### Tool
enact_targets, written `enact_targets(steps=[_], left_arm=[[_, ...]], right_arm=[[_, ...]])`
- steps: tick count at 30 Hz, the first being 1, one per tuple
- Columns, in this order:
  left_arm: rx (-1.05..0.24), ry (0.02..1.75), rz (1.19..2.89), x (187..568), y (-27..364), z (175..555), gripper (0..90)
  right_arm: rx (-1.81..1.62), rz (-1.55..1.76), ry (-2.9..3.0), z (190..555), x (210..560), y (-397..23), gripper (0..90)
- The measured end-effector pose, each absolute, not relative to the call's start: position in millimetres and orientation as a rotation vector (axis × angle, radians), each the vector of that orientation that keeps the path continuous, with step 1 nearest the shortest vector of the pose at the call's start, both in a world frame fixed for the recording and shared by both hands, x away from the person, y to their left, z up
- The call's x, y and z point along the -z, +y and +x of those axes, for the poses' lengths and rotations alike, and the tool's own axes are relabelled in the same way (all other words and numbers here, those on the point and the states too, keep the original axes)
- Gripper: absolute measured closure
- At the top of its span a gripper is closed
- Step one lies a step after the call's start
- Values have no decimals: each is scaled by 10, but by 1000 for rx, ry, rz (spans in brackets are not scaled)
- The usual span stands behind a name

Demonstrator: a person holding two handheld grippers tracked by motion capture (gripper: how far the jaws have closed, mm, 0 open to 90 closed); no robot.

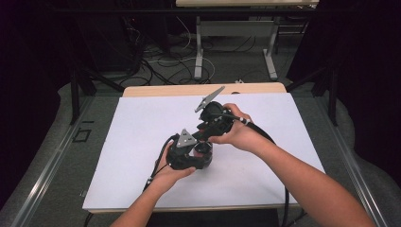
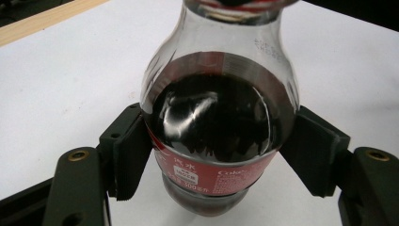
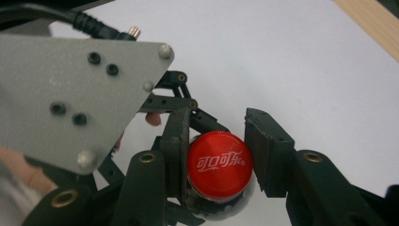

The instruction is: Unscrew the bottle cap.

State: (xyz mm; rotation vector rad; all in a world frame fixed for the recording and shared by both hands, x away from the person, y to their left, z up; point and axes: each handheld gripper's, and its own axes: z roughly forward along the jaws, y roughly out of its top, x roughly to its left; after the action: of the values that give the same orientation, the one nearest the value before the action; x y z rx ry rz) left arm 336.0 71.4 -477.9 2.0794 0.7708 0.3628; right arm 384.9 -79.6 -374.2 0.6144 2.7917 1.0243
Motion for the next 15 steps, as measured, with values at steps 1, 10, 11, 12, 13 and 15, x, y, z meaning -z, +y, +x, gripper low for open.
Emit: enact_targets(steps=[1, 10, 11, 12, 13, 15], left_arm=[[-361, 771, 2080, 4779, 716, 3362, 301], [-359, 758, 2089, 4781, 706, 3356, 301], [-361, 761, 2085, 4780, 708, 3356, 301], [-365, 763, 2082, 4777, 710, 3358, 301], [-365, 767, 2079, 4776, 711, 3358, 301], [-366, 770, 2080, 4772, 719, 3362, 301]], right_arm=[[-1032, 527, 2824, 3868, 3743, -803, 614], [-1054, 191, 2907, 3993, 3752, -845, 585], [-1055, 191, 2897, 3983, 3750, -841, 541], [-1062, 236, 2885, 3960, 3750, -835, 510], [-1054, 301, 2869, 3936, 3745, -830, 487], [-1053, 369, 2824, 3891, 3729, -815, 480]])
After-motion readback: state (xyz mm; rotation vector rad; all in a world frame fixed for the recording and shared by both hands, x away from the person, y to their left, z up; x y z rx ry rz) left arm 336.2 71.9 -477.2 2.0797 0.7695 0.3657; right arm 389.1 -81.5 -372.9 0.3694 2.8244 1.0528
